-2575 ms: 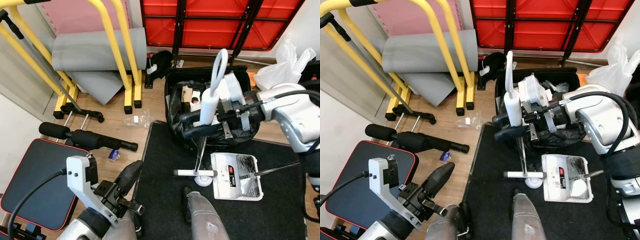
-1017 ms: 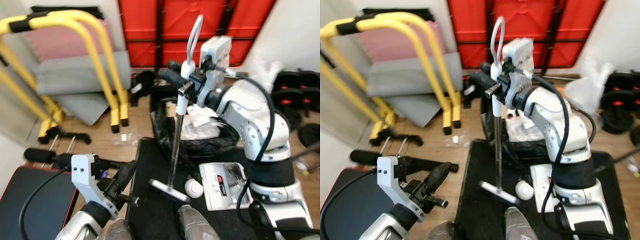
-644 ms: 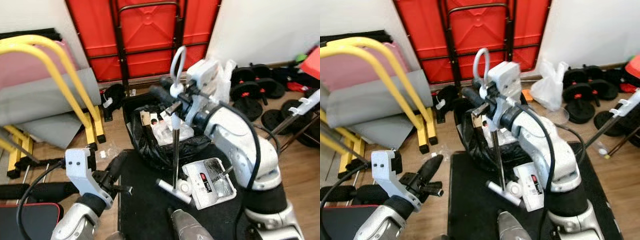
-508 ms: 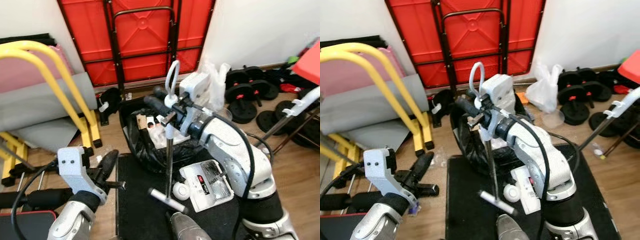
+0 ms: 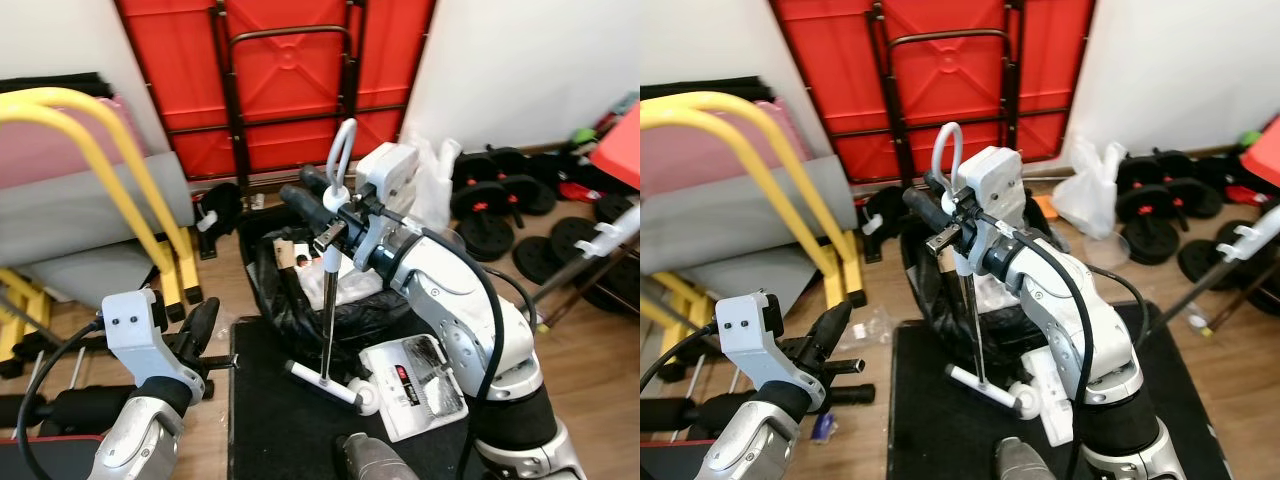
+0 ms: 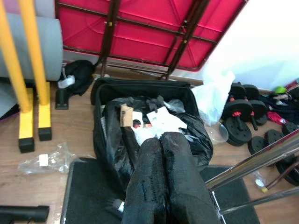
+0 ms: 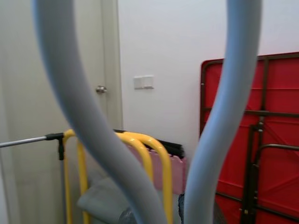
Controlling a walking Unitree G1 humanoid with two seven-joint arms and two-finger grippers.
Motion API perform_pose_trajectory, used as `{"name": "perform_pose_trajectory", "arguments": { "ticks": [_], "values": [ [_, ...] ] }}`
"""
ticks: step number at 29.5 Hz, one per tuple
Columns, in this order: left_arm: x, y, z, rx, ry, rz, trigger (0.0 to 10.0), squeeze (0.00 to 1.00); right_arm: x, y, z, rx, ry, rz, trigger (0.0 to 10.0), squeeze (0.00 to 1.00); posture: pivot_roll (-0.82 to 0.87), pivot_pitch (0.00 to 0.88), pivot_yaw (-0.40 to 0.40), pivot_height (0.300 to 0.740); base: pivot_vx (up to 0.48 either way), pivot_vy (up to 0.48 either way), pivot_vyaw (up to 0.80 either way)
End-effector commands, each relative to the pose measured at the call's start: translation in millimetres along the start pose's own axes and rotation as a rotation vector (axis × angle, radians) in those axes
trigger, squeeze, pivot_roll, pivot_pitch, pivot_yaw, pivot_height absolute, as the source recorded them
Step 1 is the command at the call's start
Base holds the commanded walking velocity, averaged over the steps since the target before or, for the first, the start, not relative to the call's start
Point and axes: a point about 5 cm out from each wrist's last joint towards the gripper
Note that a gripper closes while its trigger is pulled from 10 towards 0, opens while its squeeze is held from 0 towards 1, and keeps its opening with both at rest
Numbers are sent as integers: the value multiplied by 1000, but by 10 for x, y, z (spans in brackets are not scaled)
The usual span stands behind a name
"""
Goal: Sweep floor
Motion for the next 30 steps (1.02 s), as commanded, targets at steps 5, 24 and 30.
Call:
{"name": "perform_pose_trajectory", "arguments": {
  "ticks": [5,24,30],
  "values": [
    [-4,34,-38,7,21,30,10000,0,-1,19,60,-24,-54,6,10000,0,-151,90,-2,740,0,0,0],
    [6,30,-55,7,40,26,10000,0,12,-29,5,-42,-36,-23,10000,0,-146,85,2,740,0,0,-234],
    [6,30,-52,7,40,26,10000,0,7,-16,-12,-18,-31,-5,0,0,-146,88,4,740,0,0,-505]
  ]
}}
Point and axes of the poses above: a point about 5 cm out from each wrist's last joint towards the gripper, its own x axis pointing out of the wrist towards the gripper, its own z axis along the axis of the wrist's last joint, y = z × x, and after that the axes turned 4 degrees about x, right-handed
